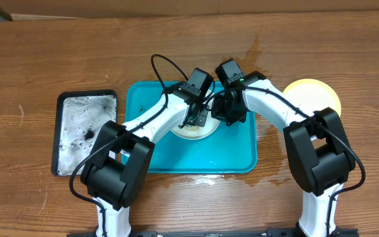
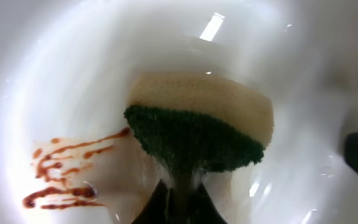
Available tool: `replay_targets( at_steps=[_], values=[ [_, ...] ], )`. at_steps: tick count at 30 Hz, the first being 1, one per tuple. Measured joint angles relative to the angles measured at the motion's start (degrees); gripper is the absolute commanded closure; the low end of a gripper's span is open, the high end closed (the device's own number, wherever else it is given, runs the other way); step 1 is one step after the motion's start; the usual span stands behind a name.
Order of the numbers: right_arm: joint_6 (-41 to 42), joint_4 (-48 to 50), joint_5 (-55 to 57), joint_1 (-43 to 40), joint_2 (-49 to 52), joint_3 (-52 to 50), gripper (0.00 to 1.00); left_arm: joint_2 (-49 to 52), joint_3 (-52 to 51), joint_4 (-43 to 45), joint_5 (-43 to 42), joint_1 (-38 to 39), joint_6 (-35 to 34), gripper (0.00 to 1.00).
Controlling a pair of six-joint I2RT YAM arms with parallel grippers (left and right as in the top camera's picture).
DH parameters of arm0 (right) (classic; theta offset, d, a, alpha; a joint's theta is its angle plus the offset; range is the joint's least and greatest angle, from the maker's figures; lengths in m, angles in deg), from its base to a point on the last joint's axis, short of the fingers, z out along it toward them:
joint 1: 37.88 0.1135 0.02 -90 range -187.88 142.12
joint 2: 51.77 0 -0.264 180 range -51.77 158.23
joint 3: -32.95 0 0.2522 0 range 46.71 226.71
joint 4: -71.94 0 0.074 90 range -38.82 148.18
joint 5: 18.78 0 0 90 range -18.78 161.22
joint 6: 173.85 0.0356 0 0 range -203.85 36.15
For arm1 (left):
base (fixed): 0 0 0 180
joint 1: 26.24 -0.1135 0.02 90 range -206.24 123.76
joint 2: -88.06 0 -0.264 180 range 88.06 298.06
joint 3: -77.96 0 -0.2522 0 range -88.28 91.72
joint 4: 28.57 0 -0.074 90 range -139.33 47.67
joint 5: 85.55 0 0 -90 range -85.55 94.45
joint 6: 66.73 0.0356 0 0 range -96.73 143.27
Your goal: Clean dirty plates on tray and stack at the side
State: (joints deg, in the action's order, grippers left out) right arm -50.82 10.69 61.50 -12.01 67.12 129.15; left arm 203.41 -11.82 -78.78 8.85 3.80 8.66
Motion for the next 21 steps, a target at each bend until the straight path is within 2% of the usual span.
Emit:
replay_targets(
  at_steps=[21],
  values=[
    [1.3, 0.2, 0.0, 0.0, 0.0, 0.0, 0.96, 0.0, -1.1, 0.4, 11.5, 0.0, 0.2, 0.96]
  ],
)
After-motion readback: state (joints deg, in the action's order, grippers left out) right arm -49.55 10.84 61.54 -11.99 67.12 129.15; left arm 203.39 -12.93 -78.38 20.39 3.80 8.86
